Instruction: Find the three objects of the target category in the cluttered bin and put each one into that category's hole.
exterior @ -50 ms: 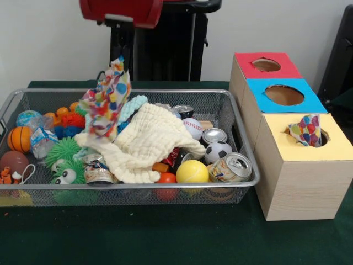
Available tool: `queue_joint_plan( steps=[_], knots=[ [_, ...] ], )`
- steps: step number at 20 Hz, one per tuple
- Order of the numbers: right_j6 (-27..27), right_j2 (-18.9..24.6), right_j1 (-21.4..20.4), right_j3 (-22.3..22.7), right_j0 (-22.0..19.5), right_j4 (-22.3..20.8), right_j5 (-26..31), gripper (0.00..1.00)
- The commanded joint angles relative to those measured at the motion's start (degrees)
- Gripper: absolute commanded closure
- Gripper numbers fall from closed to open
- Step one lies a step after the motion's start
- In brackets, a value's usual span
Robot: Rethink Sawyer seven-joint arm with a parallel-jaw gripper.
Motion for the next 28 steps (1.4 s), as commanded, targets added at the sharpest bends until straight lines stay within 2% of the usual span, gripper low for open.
queue_joint_plan(
  steps=[1,16,21,28],
  knots=[
    [16.0,-5.0,-3.2,5.3,4.7,3.9,10.6,1.00],
    [24.1,-12.7,-1.4,2.5,15.6,7.7,12.0,1.00],
    [26.1,-13.9,1.0,1.3,17.9,8.4,10.5,1.00],
    [29.1,-15.6,2.8,-1.5,21.3,9.4,12.0,1.00]
  ],
)
